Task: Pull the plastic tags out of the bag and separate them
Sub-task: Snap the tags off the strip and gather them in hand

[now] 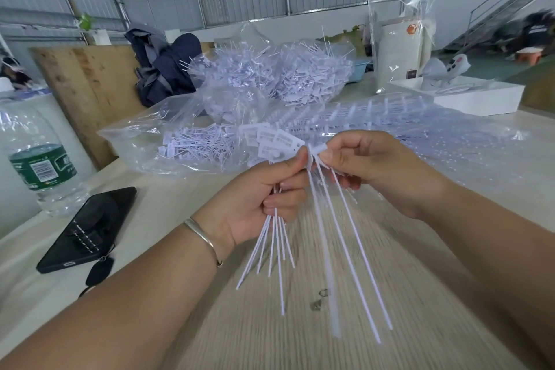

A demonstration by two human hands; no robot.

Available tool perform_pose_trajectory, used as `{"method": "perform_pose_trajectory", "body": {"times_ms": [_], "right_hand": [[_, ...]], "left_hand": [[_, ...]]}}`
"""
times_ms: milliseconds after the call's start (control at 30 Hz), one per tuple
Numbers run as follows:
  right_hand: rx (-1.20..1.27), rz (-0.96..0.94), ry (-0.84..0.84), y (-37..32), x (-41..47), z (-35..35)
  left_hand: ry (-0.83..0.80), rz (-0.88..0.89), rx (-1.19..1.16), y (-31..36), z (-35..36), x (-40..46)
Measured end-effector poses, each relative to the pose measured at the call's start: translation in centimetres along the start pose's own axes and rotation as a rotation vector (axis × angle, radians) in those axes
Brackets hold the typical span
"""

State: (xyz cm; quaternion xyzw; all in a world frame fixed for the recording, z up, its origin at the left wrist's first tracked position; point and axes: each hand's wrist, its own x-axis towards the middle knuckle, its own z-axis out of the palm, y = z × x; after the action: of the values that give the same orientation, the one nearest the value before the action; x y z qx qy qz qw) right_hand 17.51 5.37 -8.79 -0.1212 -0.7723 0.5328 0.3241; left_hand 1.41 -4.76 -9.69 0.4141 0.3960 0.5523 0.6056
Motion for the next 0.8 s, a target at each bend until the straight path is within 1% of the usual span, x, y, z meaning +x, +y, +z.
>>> {"method": "perform_pose_trajectory", "body": {"times_ms": [100, 200, 333, 500, 667, 800], "right_hand": [[0.02, -0.017, 0.067, 0.0, 0.2, -0.4], [0.007, -0.027, 0.082, 0.2, 0.3, -0.7], [-0.039, -0.029, 0.083, 0.4, 0.3, -0.6], [-0.054, -0.039, 0.097, -0.1, 0.3, -0.5], [-0.031, 0.011, 0.094, -0.5, 0.2, -0.7], [-0.024, 0.025, 0.094, -0.9, 0.2, -0.4]], "left_hand": [[0.042, 0.027, -0.015, 0.1, 0.1, 0.1], [0.108, 0.016, 0.014, 0.2, 0.2, 0.1], [0.064, -0.003, 0.079, 0.3, 0.1, 0.0], [0.097, -0.011, 0.118, 0.5, 0.2, -0.1], [0.122, -0.002, 0.258, 0.7, 0.4, -0.3], [0.084, -0.052, 0.426, 1.0, 0.5, -0.6]]}}
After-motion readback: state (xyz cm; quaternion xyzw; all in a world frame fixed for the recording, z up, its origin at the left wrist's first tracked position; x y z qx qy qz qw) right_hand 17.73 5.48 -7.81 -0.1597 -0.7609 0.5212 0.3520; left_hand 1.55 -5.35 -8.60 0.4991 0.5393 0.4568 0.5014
